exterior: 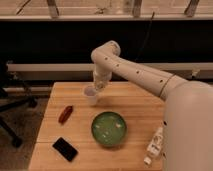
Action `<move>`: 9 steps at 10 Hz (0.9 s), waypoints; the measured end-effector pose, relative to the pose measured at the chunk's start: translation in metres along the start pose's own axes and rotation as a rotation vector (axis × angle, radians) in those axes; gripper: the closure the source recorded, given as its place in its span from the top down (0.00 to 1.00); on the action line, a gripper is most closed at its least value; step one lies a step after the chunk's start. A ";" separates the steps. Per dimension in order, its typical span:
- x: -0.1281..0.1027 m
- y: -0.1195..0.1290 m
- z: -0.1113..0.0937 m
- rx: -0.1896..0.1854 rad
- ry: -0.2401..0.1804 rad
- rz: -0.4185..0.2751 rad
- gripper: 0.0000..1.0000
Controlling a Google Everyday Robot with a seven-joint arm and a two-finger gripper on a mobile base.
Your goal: Place the white sponge in the ceramic cup
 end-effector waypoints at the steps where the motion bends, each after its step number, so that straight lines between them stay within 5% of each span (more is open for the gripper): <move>1: -0.005 -0.003 0.000 0.005 -0.006 -0.013 0.13; 7: -0.018 -0.024 0.004 0.040 -0.036 -0.066 0.74; 9: -0.017 -0.029 0.006 0.050 -0.041 -0.068 0.80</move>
